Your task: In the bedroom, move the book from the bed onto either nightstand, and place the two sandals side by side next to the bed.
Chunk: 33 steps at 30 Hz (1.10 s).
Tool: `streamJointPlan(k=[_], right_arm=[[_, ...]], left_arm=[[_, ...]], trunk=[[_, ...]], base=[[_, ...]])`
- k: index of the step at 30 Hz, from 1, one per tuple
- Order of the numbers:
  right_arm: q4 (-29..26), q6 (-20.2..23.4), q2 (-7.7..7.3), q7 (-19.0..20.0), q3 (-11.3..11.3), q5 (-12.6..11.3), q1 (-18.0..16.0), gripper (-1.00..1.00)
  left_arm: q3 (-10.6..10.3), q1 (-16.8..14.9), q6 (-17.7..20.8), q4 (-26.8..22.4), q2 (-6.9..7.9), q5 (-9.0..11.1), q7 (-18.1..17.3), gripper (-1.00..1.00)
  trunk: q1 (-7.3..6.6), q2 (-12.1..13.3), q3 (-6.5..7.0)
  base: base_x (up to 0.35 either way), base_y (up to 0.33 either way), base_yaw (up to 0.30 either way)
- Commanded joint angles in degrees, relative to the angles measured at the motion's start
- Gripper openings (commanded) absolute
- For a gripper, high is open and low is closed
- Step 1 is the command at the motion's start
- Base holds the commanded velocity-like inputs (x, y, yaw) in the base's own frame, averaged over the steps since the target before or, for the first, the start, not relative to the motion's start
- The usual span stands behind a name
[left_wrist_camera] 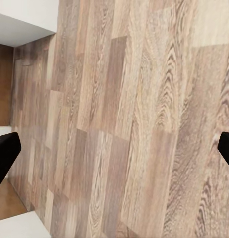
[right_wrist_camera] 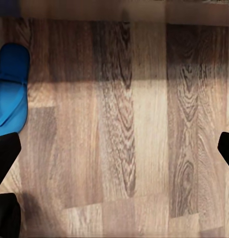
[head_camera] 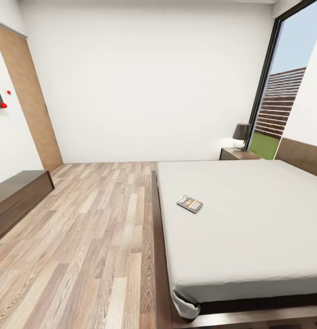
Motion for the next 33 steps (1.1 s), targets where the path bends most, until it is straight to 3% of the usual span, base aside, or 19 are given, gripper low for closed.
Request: streamJointPlan(k=[1,33], right_arm=[[-0.1,0.33,-0.01,0.09,0.51,-0.58,0.01,1.0],[0.53,0.33,-0.17,0.04,0.7,-0.58,0.07,1.0]], left_arm=[[-0.47,-0.02,-0.18,0.0,0.0,0.6,0.19,1.0],[-0.1,-0.01,-0.68,0.0,0.14,0.82,0.83,1.0]], trunk=[[-0.23,0.39,0.13],[-7.26,13.22,5.87]], base=[[0.0,0.0,0.0],[0.0,0.0,0.0]])
